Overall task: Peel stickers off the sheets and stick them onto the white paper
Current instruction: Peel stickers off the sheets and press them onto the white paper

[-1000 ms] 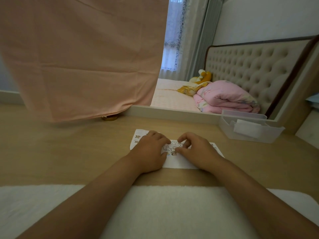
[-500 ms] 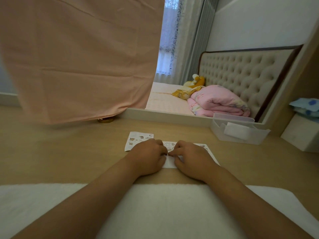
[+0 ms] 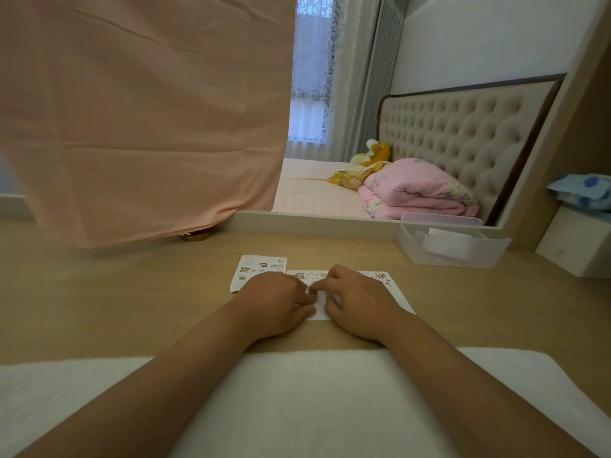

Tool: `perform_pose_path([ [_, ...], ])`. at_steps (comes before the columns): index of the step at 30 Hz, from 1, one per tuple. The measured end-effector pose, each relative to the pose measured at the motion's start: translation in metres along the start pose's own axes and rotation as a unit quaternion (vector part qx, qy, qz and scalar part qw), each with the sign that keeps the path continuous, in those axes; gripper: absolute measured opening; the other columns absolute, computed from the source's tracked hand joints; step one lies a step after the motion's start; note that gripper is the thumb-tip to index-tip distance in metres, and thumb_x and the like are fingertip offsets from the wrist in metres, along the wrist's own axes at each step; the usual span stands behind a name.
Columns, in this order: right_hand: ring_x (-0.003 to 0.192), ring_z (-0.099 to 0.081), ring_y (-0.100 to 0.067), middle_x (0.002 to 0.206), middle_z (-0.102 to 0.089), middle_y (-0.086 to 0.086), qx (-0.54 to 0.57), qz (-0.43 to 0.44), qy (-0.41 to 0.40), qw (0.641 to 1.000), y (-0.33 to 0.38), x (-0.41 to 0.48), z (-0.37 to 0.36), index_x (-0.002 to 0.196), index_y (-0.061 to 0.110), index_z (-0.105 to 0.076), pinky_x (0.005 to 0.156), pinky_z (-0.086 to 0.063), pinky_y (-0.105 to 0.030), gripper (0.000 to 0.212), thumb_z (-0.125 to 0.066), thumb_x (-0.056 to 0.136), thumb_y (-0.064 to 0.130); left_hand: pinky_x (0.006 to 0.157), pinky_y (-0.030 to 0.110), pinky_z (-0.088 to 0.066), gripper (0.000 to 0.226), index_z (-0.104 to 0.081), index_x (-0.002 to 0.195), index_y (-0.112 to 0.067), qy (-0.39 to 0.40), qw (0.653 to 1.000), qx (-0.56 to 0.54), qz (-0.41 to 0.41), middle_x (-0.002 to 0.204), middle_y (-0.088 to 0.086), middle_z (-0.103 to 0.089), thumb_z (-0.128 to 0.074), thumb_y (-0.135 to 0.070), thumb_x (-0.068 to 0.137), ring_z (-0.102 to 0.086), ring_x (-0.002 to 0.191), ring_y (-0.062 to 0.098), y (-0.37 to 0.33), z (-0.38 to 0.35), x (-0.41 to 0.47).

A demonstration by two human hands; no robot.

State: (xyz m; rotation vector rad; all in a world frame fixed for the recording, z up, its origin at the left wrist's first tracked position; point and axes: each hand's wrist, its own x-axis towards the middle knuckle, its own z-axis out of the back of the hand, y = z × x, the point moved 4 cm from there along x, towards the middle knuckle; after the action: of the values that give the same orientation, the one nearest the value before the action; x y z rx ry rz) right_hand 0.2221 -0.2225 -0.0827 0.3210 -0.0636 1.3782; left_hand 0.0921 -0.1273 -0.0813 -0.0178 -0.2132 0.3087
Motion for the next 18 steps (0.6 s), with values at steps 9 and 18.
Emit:
perform_pose_path([
  [9, 0.130, -0.043, -0.020, 0.143, -0.050, 0.005, -0.098, 0.006, 0.024, 0.995, 0.000, -0.004, 0.003, 0.143, 0.037, -0.052, 0.104, -0.036, -0.037, 0.044, -0.043, 0.100, 0.034, 0.099, 0.028, -0.046, 0.040, -0.066, 0.126, -0.034, -0.051, 0.995, -0.066, 0.054, 0.128, -0.016, -0.064, -0.060, -0.052, 0.091, -0.053, 0.122, 0.007, 0.005, 0.000, -0.001],
  [18, 0.146, -0.034, -0.015, 0.161, -0.031, 0.015, -0.082, -0.006, 0.084, 0.993, -0.008, -0.005, 0.004, 0.148, 0.039, -0.044, 0.112, -0.037, -0.043, 0.044, -0.032, 0.105, 0.038, 0.084, 0.024, -0.043, 0.033, -0.069, 0.114, -0.029, -0.055, 0.993, -0.084, 0.064, 0.115, -0.015, -0.059, -0.064, -0.051, 0.090, -0.053, 0.108, 0.006, 0.007, 0.000, -0.001],
])
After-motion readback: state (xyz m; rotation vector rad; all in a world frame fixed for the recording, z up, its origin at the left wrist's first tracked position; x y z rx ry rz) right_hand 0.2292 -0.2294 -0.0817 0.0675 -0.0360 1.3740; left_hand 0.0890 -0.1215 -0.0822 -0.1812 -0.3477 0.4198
